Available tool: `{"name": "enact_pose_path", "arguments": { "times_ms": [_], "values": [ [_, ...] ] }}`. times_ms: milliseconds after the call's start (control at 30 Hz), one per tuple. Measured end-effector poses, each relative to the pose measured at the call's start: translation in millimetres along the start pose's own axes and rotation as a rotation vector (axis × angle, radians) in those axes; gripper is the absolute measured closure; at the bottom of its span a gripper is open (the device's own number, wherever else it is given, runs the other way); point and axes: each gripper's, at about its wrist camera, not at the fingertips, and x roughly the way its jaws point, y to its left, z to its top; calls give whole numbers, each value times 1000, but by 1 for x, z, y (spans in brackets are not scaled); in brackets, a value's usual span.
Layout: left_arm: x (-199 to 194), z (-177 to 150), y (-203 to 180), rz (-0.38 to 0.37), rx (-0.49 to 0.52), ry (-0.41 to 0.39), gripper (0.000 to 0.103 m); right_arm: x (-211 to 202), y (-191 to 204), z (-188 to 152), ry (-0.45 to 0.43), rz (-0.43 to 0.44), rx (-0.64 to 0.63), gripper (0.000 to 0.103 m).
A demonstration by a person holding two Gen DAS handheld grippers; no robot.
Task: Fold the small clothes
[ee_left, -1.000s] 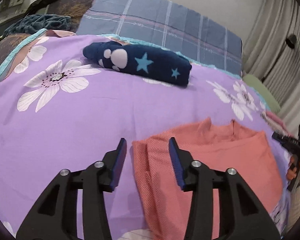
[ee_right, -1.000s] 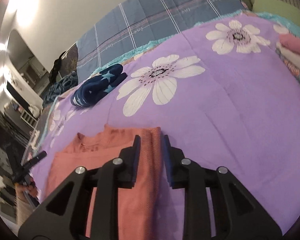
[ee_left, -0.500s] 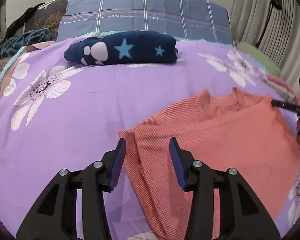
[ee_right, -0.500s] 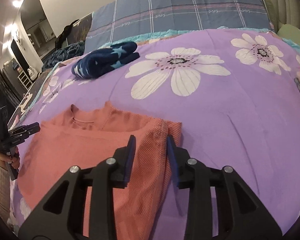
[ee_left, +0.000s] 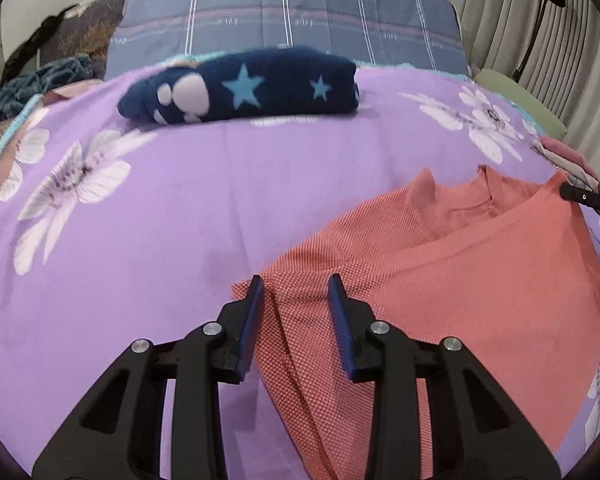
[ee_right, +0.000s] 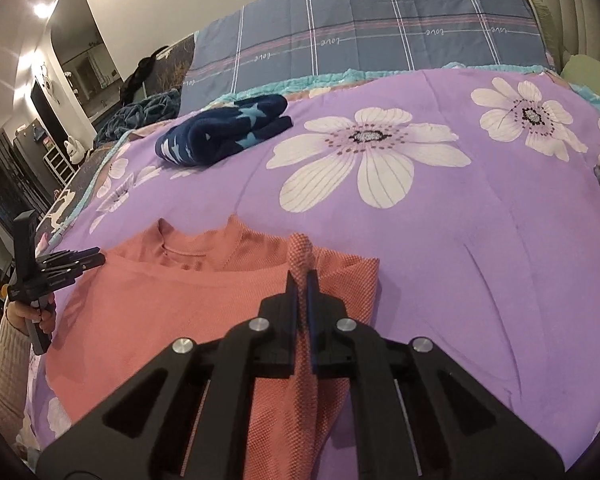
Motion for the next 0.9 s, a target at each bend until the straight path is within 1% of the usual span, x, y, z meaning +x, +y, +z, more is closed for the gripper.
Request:
{"name": "enact_pose_path", "arguments": {
  "times_ms": [67, 100, 167, 267, 300, 400, 467, 533, 600, 633, 667, 700, 733, 767, 800, 867, 900],
  "values": [
    [1, 0, -1, -27, 7, -11, 99, 5, 0, -1, 11, -2, 4, 94],
    [0, 0, -2, -26, 12, -17, 99, 8, -1, -2, 17, -8, 8, 94],
    [-11, 1, -9, 11, 38, -65, 99, 7, -3, -1, 8, -15, 21, 99],
    [-36, 5, -16, 27, 57, -139, 99, -14, -6, 5, -70, 27, 53, 100],
    [-49, 7, -19, 27, 62, -177, 99, -24, -7, 8, -100, 45, 63, 100],
    [-76, 18, -23, 44, 68, -261, 99, -43, -6, 18, -176, 62, 70, 100],
    [-83, 27, -22, 53, 73, -287, 99, -45, -8, 25, -197, 66, 82, 100],
    [-76, 38, -18, 62, 63, -281, 99, -30, -12, 33, -180, 56, 100, 100],
    [-53, 44, -17, 79, 81, -227, 99, -2, -16, 35, -118, 5, 92, 99],
    [-31, 44, -16, 92, 96, -171, 98, 13, -19, 34, -79, -18, 97, 97],
    [-17, 42, -15, 100, 101, -128, 95, 30, -25, 30, -22, -46, 109, 94],
    [-2, 37, -14, 118, 101, -88, 95, 38, -29, 26, 1, -67, 116, 91],
    [12, 30, -13, 140, 96, -48, 92, 42, -33, 22, 12, -77, 127, 89],
    [15, 26, -11, 140, 88, -39, 91, 40, -38, 18, 2, -65, 142, 88],
    [13, 19, -8, 125, 67, -38, 87, 32, -42, 14, -11, -52, 163, 83],
    [-3, 9, -1, 121, 26, -58, 68, 15, -47, 6, -24, -45, 176, 76],
    [-16, 3, 2, 116, 8, -81, 67, 3, -47, 0, -28, -43, 169, 76]
  ]
}}
